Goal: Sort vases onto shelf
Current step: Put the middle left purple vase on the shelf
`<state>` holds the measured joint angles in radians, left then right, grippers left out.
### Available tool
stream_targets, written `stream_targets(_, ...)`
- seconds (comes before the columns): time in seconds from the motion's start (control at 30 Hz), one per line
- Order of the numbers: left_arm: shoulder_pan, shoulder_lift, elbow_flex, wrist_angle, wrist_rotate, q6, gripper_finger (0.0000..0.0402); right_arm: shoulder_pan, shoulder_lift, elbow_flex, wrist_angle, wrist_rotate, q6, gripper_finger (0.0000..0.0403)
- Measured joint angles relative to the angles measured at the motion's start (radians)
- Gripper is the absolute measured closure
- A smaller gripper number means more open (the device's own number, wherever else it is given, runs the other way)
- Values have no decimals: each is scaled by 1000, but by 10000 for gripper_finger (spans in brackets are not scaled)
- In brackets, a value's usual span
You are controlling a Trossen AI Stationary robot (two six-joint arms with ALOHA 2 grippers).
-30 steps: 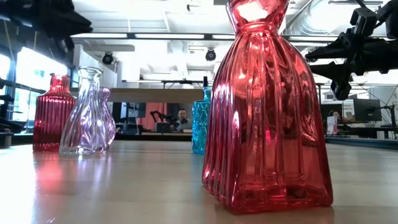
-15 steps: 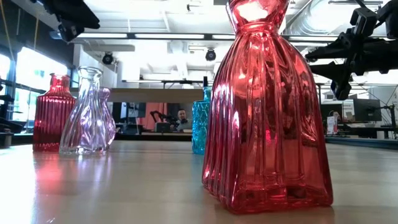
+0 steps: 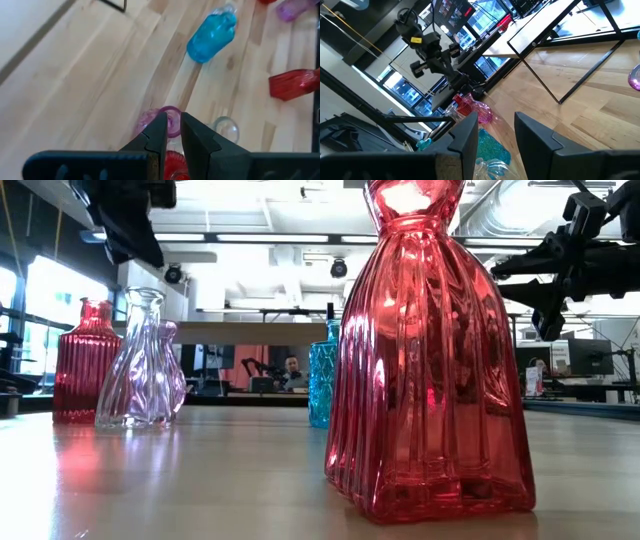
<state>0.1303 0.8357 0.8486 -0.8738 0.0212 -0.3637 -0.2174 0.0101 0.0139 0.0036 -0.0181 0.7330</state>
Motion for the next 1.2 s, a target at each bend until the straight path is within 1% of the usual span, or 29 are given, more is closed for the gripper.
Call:
stream_targets(0.37,0,132,0,-1,2,0,357,0,0,0,0,0,0,286)
stream_targets(0.53,0,189,0,3,31,-2,357,0,0,0,0,0,0,286)
stream_targets(0.67,0,223,0,4,54,-17,357,0,0,0,0,0,0,286)
stream_targets(0.87,0,256,0,14,55,-26,356,0,0,0,0,0,0,286)
stream_targets(0.97,0,268,0,18,55,-28,347,0,0,0,0,0,0,286)
stream_targets(1.2,0,292,0,24,45,-34,311,0,0,0,0,0,0,286)
